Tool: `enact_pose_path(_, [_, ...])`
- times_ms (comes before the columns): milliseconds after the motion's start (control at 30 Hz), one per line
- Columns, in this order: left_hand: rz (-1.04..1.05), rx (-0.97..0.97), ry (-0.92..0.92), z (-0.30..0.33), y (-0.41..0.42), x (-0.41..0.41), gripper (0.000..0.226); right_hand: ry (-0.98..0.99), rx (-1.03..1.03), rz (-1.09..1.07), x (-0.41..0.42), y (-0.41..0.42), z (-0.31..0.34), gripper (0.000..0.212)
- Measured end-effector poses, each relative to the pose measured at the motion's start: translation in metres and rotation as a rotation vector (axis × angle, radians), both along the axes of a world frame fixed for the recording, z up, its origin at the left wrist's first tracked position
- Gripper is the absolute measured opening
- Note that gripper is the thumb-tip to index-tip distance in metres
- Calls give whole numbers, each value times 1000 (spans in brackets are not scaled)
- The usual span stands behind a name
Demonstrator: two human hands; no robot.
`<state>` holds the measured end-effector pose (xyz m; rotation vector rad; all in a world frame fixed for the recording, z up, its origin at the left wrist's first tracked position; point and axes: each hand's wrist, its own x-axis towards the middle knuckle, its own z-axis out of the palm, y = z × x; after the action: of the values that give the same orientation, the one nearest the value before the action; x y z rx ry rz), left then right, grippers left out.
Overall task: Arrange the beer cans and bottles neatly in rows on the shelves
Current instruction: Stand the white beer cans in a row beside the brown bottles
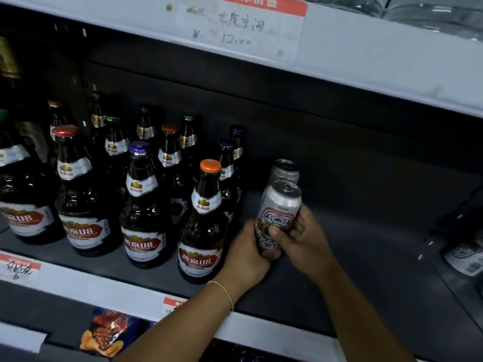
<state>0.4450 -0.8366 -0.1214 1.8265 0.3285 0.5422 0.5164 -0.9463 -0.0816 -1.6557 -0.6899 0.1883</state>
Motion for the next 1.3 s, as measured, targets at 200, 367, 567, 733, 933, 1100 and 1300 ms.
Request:
enact_pose_path(200, [62,56,-5,1,0,1,54,-15,-25,-39,-3,-2,-8,49])
enact_pose_path(367, [99,129,12,1,1,1,48,-38,-65,-85,-5,0,-10,45])
enact_pose_path(567, [102,164,25,0,1,0,54,-25,-78,-80,-1,1,-11,49])
enact_pose_path(733, [111,166,18,2,1,0,52,0,-95,-79,-1,1,-15,58])
enact_pose_path(933, [125,214,18,2,-1,0,51,30,-70,-84,0,2,-20,59])
enact_pose_path(1100, [138,242,18,1,-1,0,45,20,-67,-85,1,3,-22,62])
enact_pose_path(1300, [154,262,39,0,-2,2,44,18,-56,-73,0,2,-20,51])
